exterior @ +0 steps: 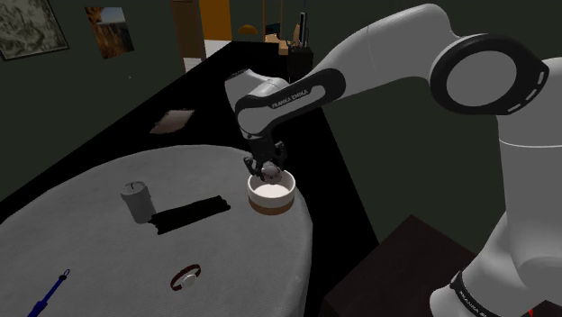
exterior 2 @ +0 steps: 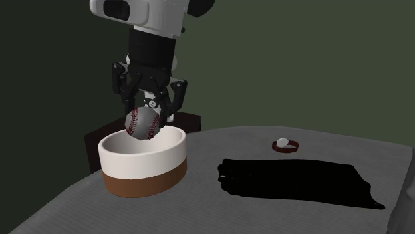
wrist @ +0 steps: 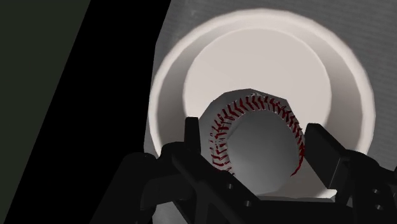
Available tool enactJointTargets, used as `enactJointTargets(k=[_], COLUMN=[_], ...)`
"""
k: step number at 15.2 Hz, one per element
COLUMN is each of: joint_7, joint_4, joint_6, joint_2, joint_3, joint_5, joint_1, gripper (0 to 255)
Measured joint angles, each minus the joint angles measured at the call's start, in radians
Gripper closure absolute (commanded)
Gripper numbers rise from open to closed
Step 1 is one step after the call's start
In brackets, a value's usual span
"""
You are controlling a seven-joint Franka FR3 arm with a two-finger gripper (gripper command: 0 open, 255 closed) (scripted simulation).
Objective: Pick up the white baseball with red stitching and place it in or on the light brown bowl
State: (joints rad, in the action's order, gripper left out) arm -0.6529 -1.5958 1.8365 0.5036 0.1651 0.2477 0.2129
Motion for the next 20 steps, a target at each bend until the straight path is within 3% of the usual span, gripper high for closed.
enactJointTargets(k=[4,5,11,16,20], joint_7=[0.000,0.000,0.000,0.008,0.009], joint_4=[-0.001,-0.001,-0.001,0.112,0.122], joint_6=[0.002,0.002,0.002,-0.109,-0.121], joint_2=[0.001,0.001,0.001,0.001,-0.001], joint_3=[0.000,0.000,0.000,0.006,0.006], joint_5=[0.000,0.000,0.000,-0.008,-0.009], joint_1=[0.000,0.000,0.000,0.014,0.016], gripper=[255,0,0,0,0])
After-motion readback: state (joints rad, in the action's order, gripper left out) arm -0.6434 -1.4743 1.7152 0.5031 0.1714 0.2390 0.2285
